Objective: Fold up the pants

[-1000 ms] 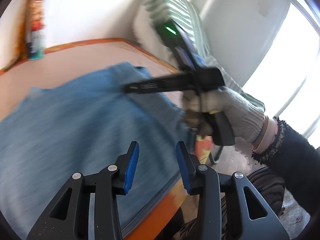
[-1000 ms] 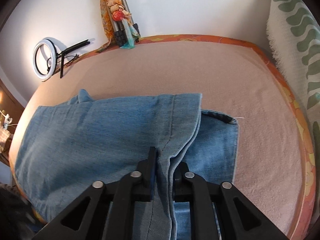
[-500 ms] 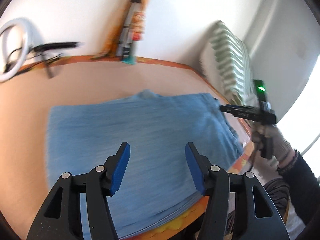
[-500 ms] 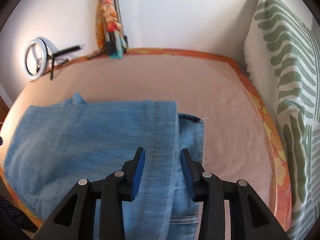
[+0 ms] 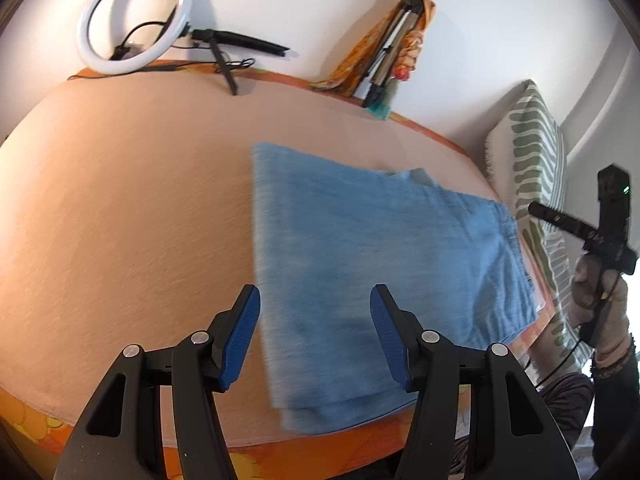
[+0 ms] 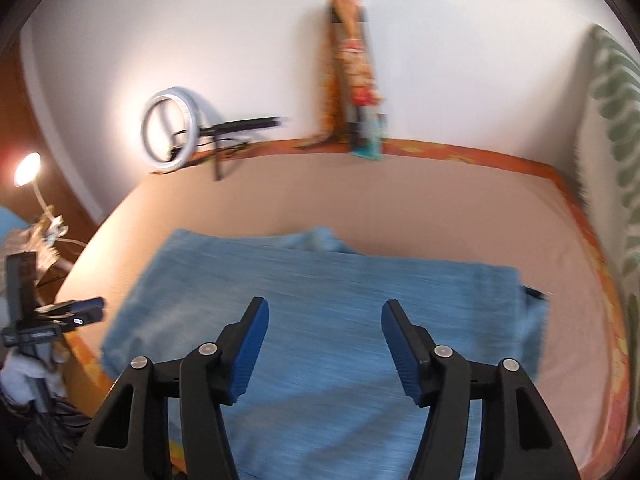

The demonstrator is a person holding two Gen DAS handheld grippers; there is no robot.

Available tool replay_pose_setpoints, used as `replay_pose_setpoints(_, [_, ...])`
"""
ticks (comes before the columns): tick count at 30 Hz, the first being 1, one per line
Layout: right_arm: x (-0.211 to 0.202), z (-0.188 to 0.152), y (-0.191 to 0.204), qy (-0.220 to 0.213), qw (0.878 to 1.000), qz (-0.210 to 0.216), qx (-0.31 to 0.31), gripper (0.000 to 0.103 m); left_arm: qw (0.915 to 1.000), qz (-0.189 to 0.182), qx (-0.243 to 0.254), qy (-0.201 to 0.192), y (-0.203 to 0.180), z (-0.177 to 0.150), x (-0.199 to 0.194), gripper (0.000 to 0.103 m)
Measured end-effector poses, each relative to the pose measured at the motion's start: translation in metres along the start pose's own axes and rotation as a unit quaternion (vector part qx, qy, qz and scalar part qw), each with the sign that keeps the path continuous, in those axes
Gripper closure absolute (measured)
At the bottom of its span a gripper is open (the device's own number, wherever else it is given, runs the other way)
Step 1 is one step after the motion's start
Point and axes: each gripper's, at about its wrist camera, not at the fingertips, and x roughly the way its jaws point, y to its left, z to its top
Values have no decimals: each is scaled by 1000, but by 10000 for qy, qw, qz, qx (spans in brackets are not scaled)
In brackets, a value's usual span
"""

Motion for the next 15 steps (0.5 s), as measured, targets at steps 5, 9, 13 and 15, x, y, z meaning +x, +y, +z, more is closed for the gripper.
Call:
replay_pose_setpoints(5, [19,13,47,144,9988,453,-145,33,9996,-106,-207,186,17,-10,7,47])
replay_pose_setpoints(9, [42,18,82,371,9966,683,-268,30,9984,-326,-330,320,21,-17,16,47])
replay_pose_setpoints(13, [72,25,117,705,9926,938,-315,29,9943,-748,-622,446,27,-23,23,47])
replay_pose_setpoints(15, [91,30,137,877,9907,956,-416,29,9933,-883,-591,448,24,-23,23,49])
